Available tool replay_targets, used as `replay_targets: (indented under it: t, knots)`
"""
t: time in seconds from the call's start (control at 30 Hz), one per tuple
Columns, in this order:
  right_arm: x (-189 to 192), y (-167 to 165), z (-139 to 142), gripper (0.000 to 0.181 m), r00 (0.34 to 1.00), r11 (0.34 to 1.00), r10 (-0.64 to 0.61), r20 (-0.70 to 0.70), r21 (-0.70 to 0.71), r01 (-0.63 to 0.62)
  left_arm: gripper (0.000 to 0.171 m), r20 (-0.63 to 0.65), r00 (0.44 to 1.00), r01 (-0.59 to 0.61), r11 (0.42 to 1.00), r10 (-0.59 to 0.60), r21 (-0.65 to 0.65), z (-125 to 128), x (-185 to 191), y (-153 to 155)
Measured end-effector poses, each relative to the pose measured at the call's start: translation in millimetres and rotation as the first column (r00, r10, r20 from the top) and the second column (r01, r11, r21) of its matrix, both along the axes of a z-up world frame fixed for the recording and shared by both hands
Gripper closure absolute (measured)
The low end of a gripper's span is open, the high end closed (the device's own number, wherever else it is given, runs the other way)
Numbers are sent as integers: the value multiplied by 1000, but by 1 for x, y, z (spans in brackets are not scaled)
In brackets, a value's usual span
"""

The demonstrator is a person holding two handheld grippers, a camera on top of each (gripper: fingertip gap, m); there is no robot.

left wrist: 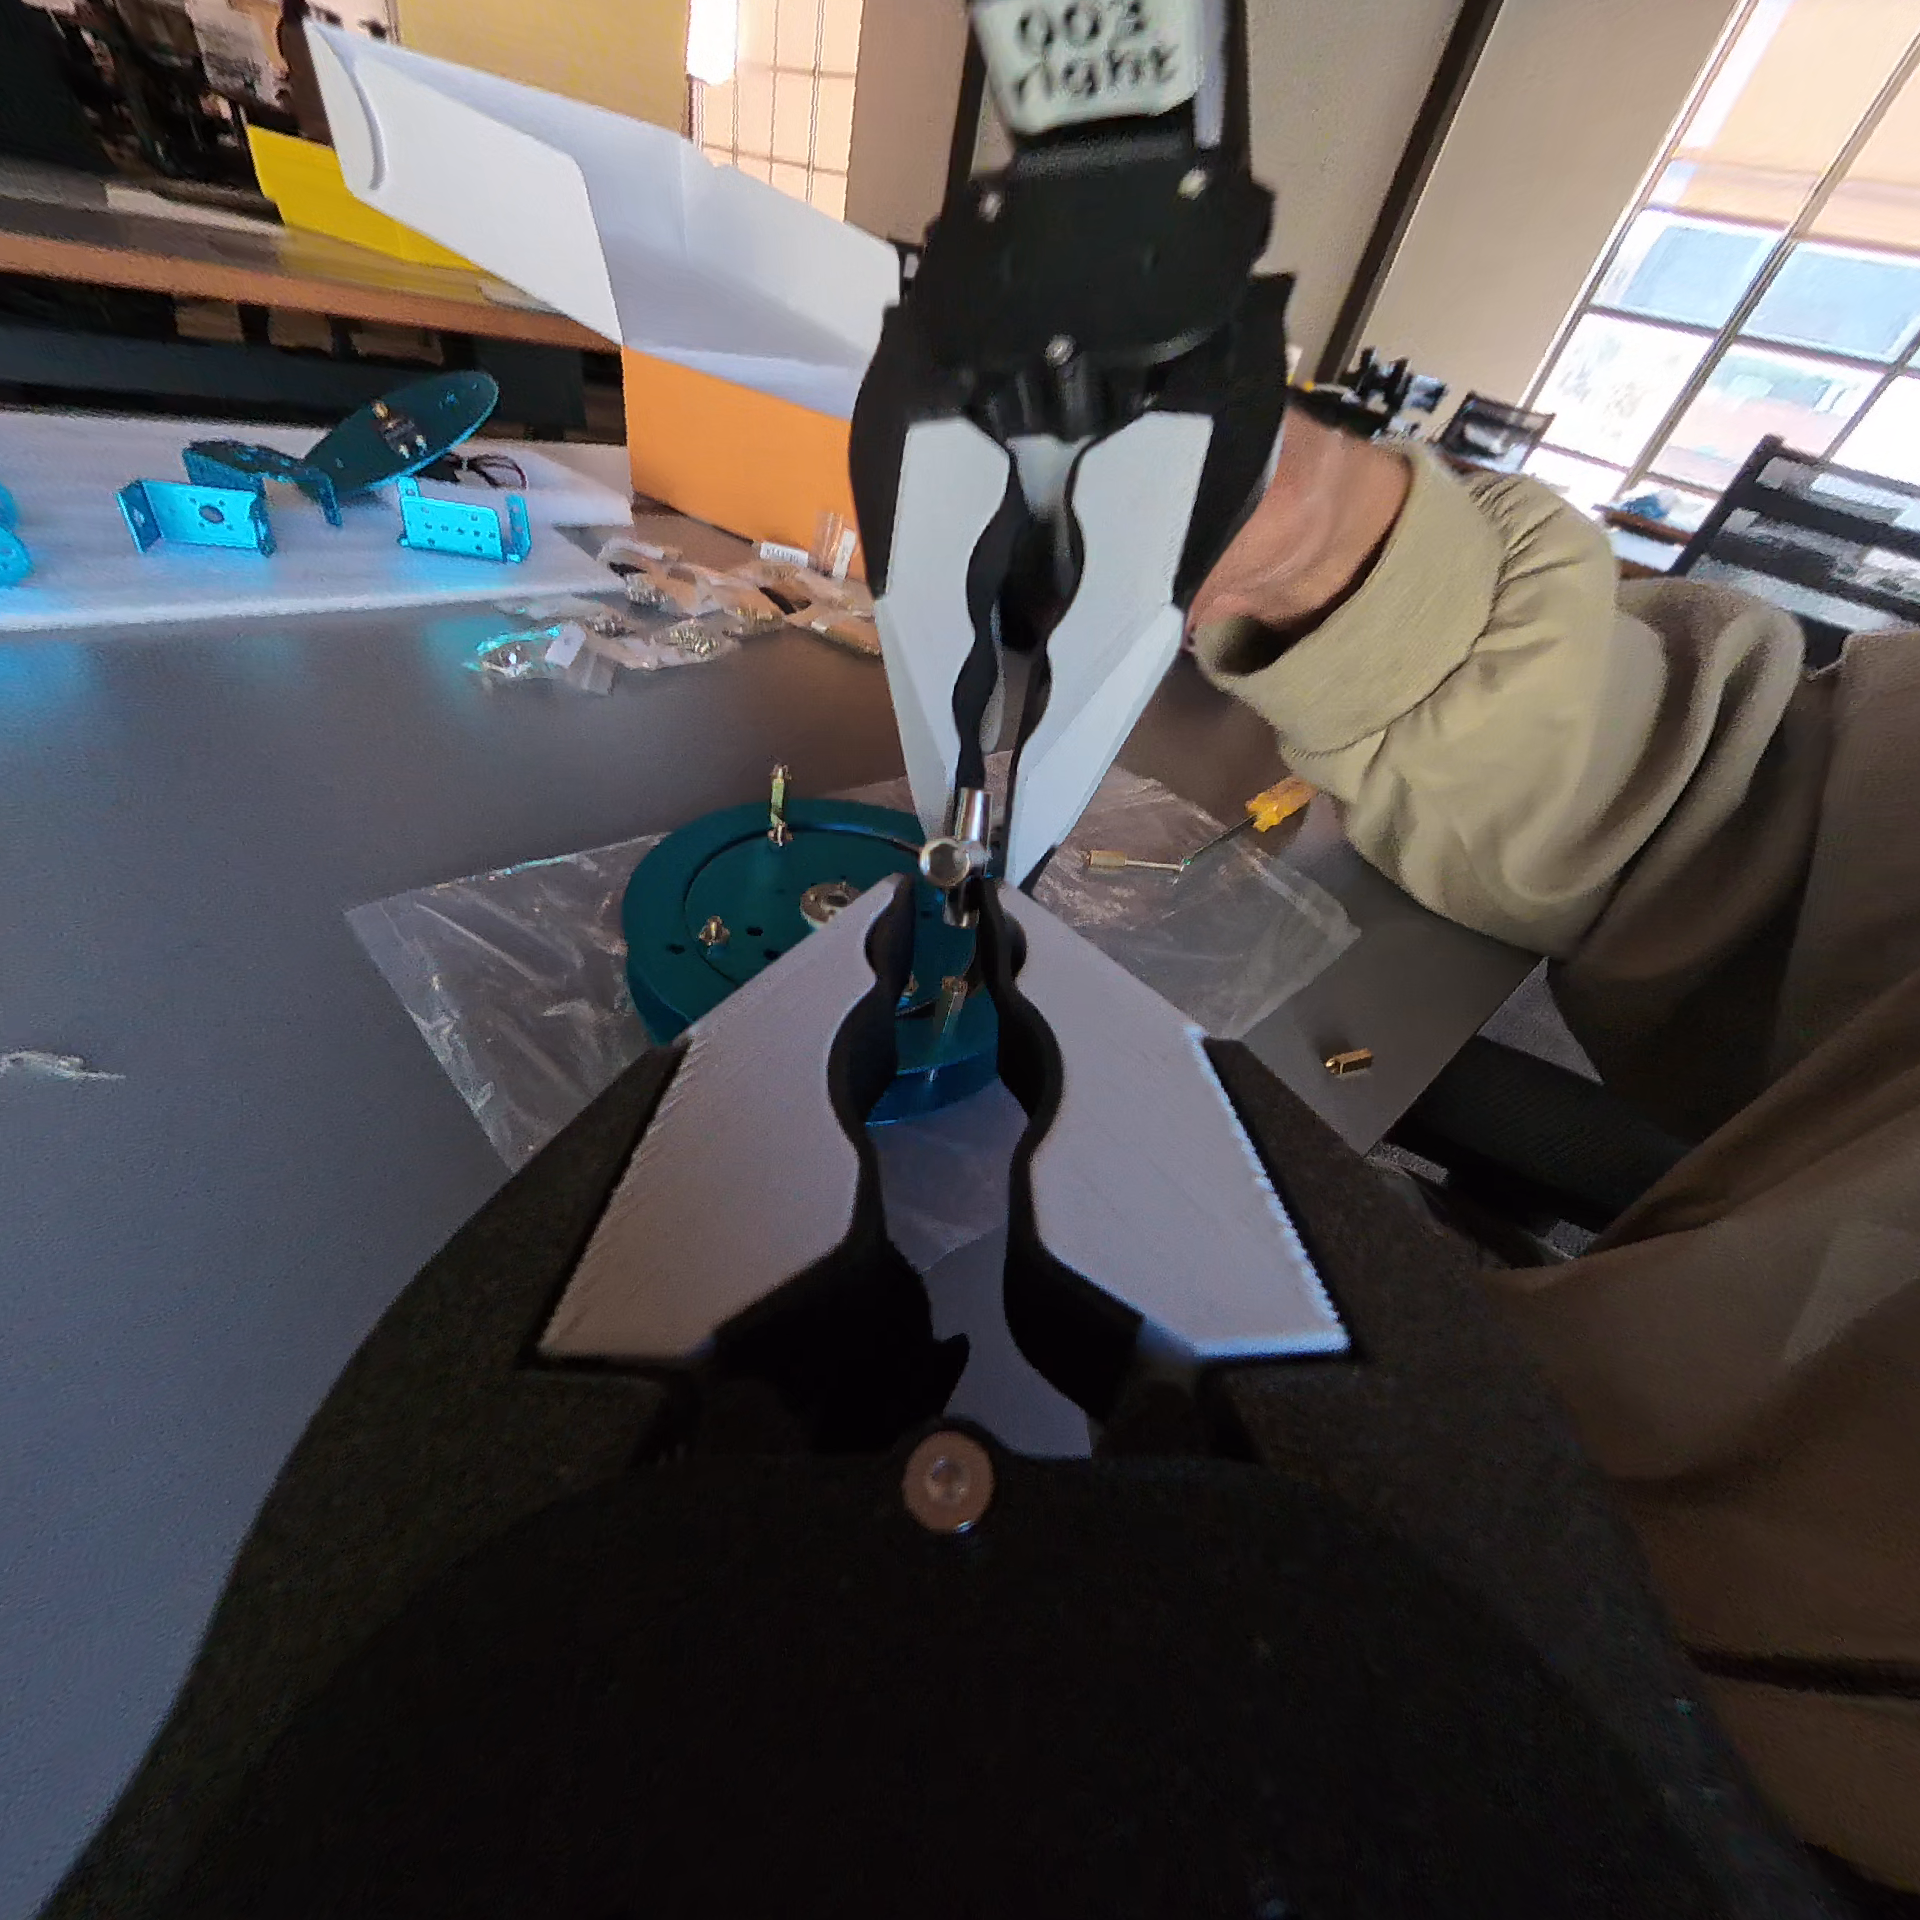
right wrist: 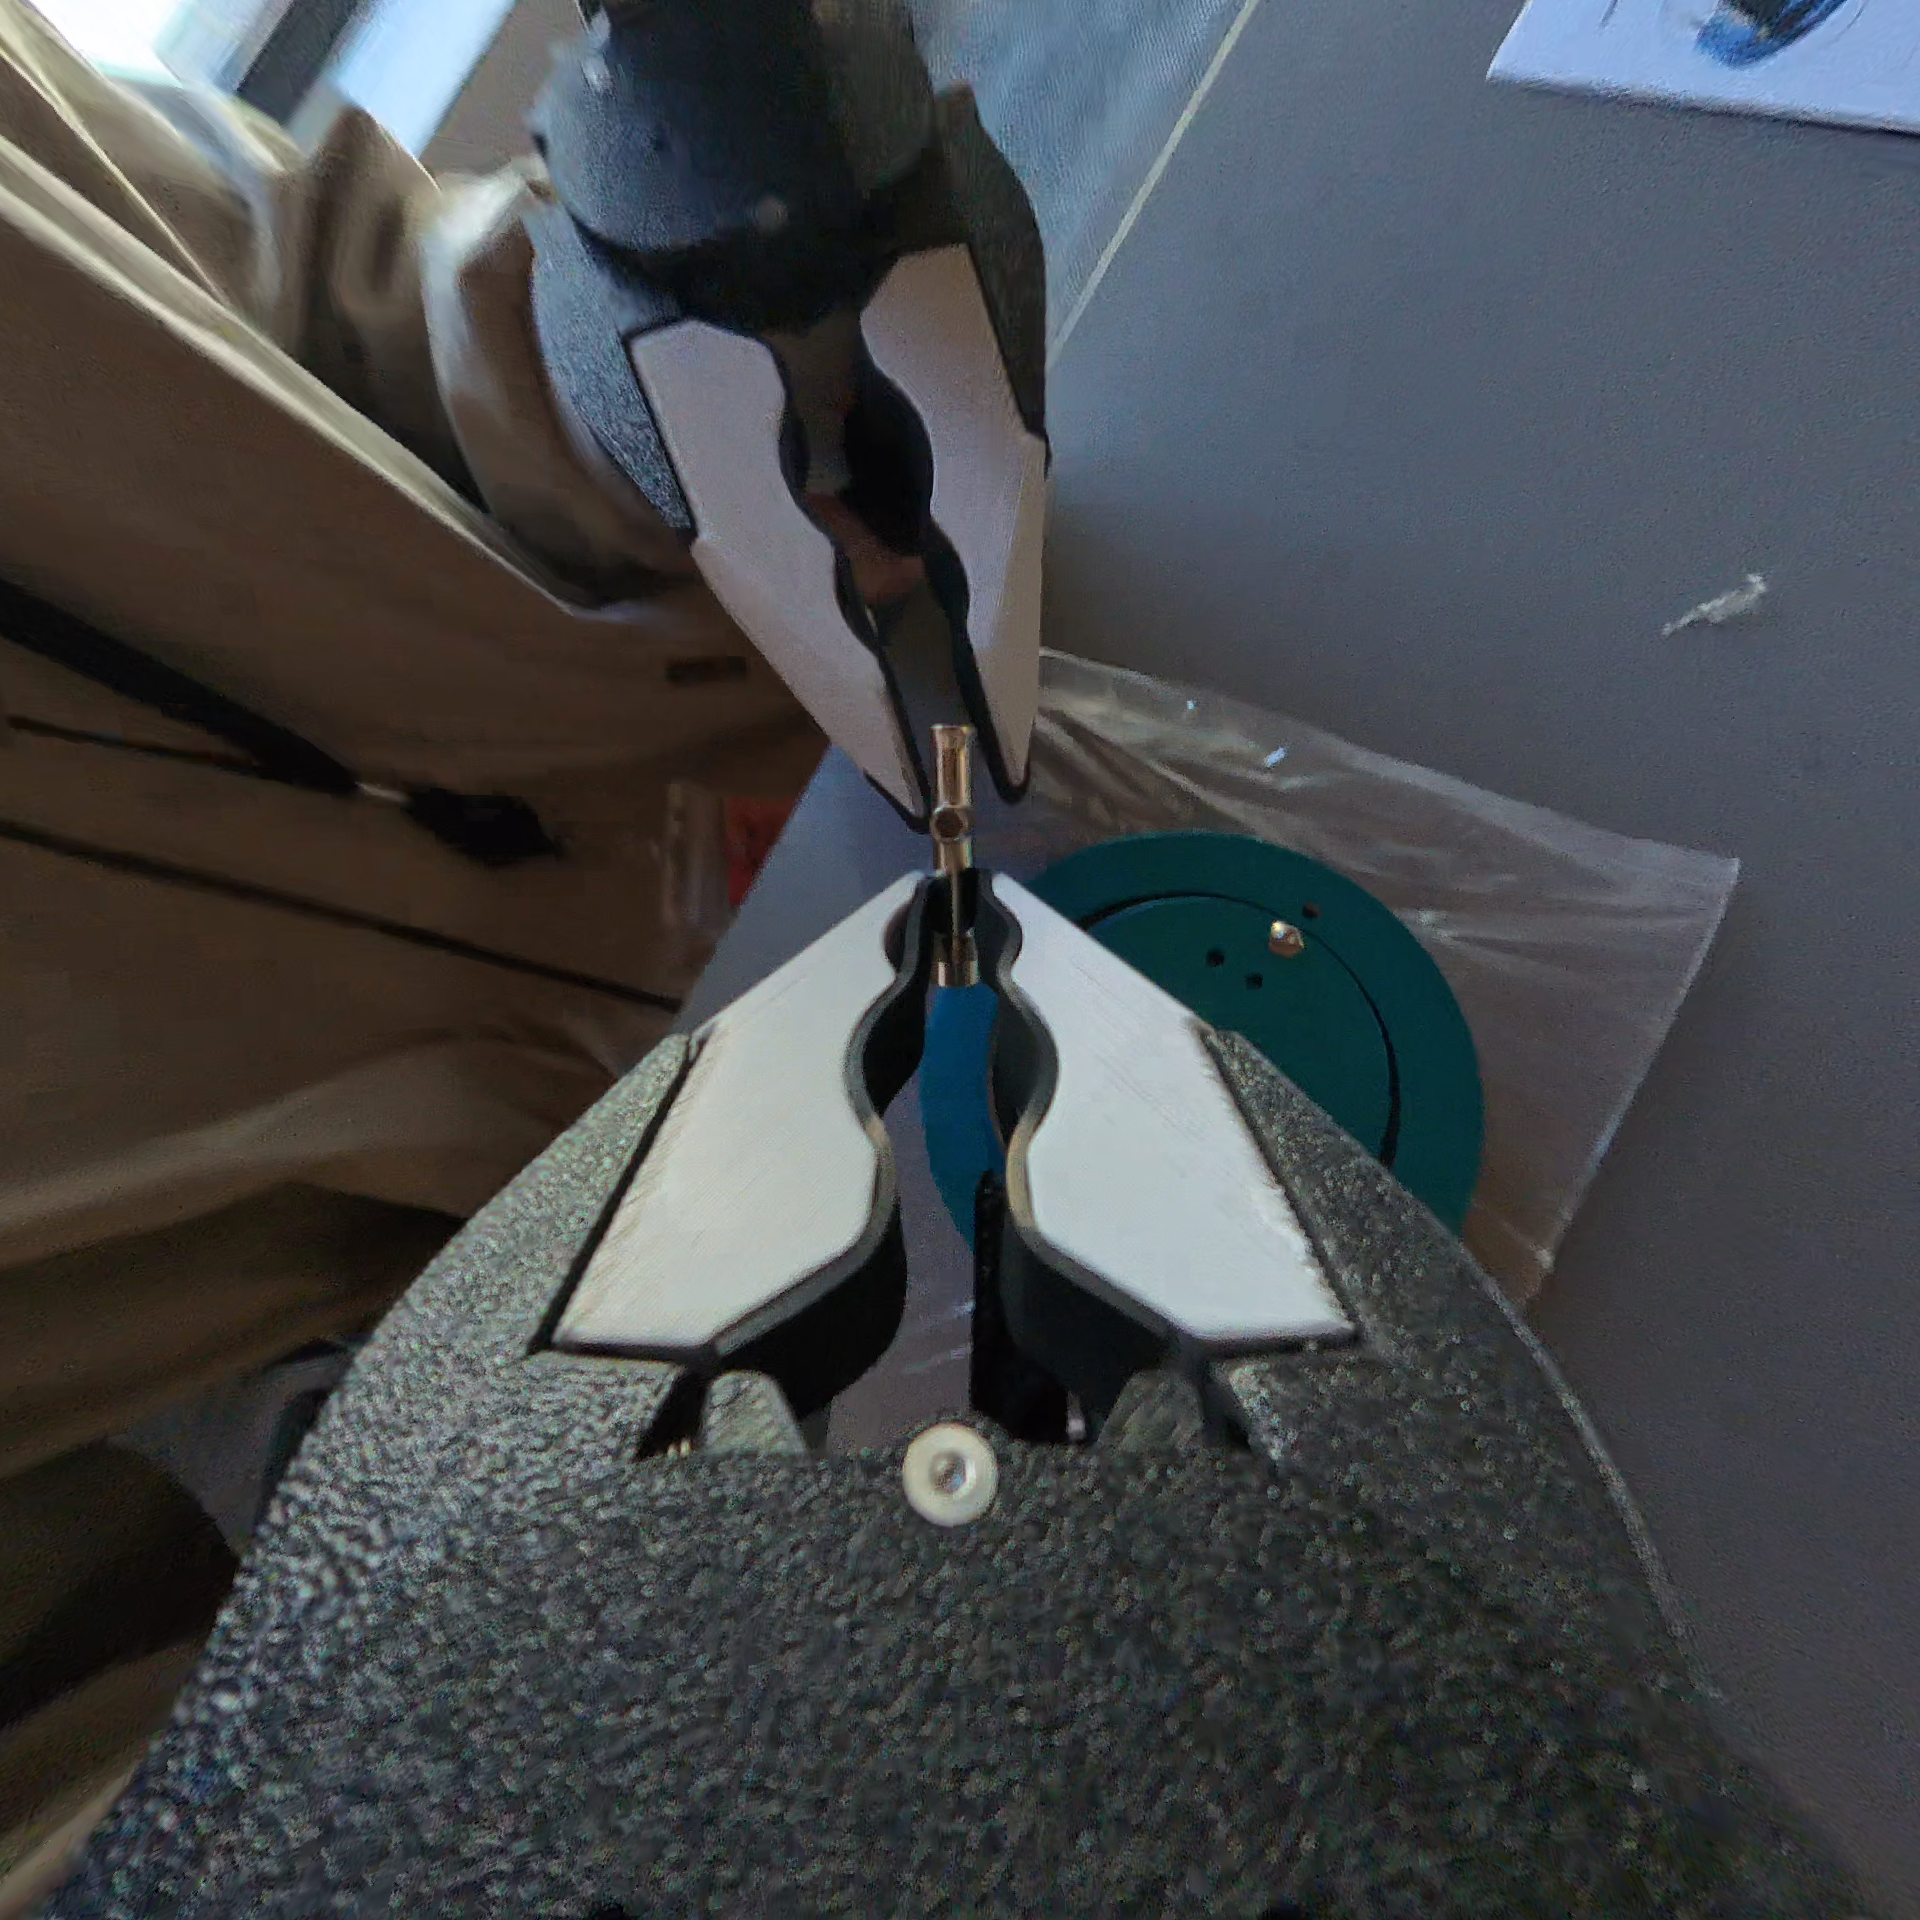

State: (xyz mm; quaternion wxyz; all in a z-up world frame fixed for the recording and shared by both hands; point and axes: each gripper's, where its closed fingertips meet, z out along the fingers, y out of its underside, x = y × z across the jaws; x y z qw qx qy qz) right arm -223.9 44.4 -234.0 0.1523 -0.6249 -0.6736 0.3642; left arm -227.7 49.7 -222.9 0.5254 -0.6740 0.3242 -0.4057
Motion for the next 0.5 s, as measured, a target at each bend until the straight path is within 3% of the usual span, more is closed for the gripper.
replay_targets:
  t: [0.13,0.5]
  knots:
    - [-10,-6,1,175,997,995,17,-81,-99,-25,165,28,999,13,1000,-14,29,9,-2,-3]
    - [-5,-2,-24,174,999,999,34,25,-4,-34,165,-31,999,-10,1000,10,-26,-9,9,3]
